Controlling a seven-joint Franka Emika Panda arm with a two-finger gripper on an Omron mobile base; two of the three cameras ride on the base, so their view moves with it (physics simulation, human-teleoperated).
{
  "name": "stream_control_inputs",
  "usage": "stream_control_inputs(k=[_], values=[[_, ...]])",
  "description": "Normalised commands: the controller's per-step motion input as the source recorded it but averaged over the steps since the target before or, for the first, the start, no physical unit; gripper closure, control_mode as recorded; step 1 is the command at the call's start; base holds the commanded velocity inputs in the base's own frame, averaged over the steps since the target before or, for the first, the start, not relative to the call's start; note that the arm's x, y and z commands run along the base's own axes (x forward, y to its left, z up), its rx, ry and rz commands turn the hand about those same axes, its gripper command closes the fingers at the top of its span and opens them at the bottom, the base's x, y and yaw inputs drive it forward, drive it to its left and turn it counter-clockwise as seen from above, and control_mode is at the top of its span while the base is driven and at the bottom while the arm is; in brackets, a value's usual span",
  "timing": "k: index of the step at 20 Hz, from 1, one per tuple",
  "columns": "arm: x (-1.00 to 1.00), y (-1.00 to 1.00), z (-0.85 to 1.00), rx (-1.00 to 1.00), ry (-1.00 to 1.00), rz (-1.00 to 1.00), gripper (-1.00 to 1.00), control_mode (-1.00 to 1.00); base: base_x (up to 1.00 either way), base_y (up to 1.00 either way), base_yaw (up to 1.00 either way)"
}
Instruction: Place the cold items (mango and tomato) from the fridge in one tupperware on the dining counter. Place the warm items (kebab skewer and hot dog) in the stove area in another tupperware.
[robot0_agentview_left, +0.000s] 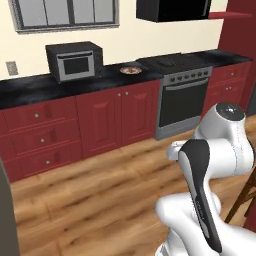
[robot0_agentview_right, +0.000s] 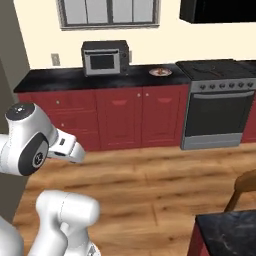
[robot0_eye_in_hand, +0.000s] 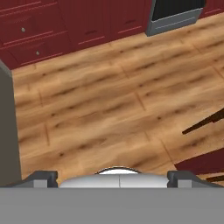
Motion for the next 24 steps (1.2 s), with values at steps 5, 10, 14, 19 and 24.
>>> stream_control_inputs(k=[5, 10, 14, 19, 24], values=[[0.00, 0.00, 0.00, 0.00, 0.00, 0.00, -1.00, 1.00, 1.00, -0.36, 0.00], [0.00, 0.00, 0.00, 0.00, 0.00, 0.00, -1.00, 1.00, 1.00, -0.43, -0.01], [0.00, 0.00, 0.00, 0.00, 0.00, 0.00, -1.00, 1.00, 1.00, -0.38, 0.00], [0.00, 0.00, 0.00, 0.00, 0.00, 0.00, -1.00, 1.00, 1.00, -0.32, 0.00], [0.00, 0.00, 0.00, 0.00, 0.00, 0.00, -1.00, 1.00, 1.00, -0.22, 0.00]])
